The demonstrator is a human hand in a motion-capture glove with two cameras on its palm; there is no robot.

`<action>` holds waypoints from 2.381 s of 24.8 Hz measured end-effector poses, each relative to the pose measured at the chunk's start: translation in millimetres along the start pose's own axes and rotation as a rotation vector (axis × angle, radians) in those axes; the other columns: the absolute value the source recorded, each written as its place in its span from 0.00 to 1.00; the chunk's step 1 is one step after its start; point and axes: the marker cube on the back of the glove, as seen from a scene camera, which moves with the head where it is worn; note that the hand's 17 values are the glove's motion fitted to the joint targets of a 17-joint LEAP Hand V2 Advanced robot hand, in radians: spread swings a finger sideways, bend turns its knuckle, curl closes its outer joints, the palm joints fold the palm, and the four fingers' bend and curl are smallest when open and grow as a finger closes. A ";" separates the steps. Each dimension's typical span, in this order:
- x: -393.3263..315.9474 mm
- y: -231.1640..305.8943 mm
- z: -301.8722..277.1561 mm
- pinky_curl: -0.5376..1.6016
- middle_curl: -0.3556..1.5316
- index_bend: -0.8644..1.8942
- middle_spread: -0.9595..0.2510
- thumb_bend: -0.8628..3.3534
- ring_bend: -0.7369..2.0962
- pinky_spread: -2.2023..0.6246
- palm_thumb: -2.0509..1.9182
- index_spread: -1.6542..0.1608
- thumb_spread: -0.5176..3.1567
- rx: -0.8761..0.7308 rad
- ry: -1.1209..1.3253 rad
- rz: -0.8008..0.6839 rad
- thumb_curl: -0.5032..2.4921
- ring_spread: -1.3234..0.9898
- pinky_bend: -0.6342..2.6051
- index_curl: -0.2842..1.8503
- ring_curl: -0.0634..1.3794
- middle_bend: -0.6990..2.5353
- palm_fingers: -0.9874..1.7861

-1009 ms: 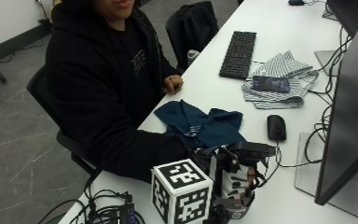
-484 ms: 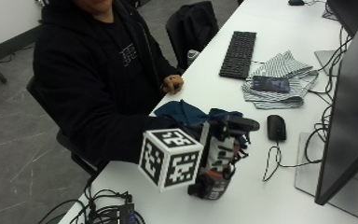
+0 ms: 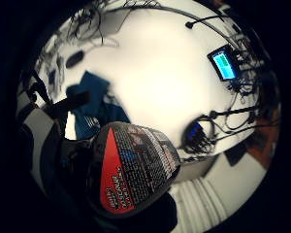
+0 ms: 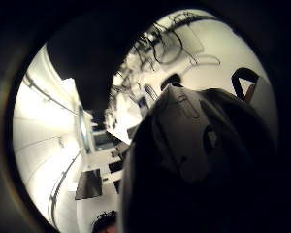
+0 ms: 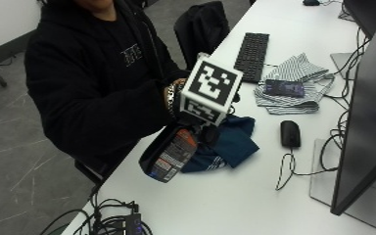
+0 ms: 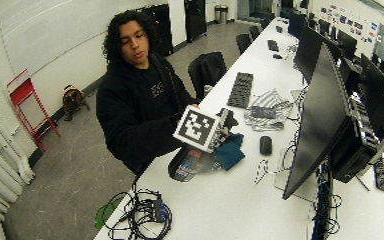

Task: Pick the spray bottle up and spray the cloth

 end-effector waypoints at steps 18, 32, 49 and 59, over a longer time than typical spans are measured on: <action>-11.9 28.4 125.6 0.44 0.48 0.41 0.63 0.20 0.49 0.67 0.76 0.76 0.24 -0.542 0.773 0.065 0.42 0.47 0.33 0.39 0.37 0.42 0.84; -85.6 32.4 87.2 0.44 0.48 0.40 0.63 0.20 0.49 0.67 0.76 0.76 0.25 -0.279 0.443 -0.161 0.43 0.47 0.33 0.40 0.37 0.42 0.84; -269.1 -6.7 129.9 0.44 0.48 0.40 0.64 0.20 0.49 0.67 0.76 0.76 0.25 0.108 -0.779 -0.572 0.44 0.47 0.33 0.41 0.37 0.42 0.85; -291.4 -31.0 174.5 0.44 0.48 0.39 0.63 0.20 0.49 0.67 0.76 0.76 0.26 0.211 -0.827 -0.603 0.44 0.48 0.34 0.42 0.37 0.42 0.85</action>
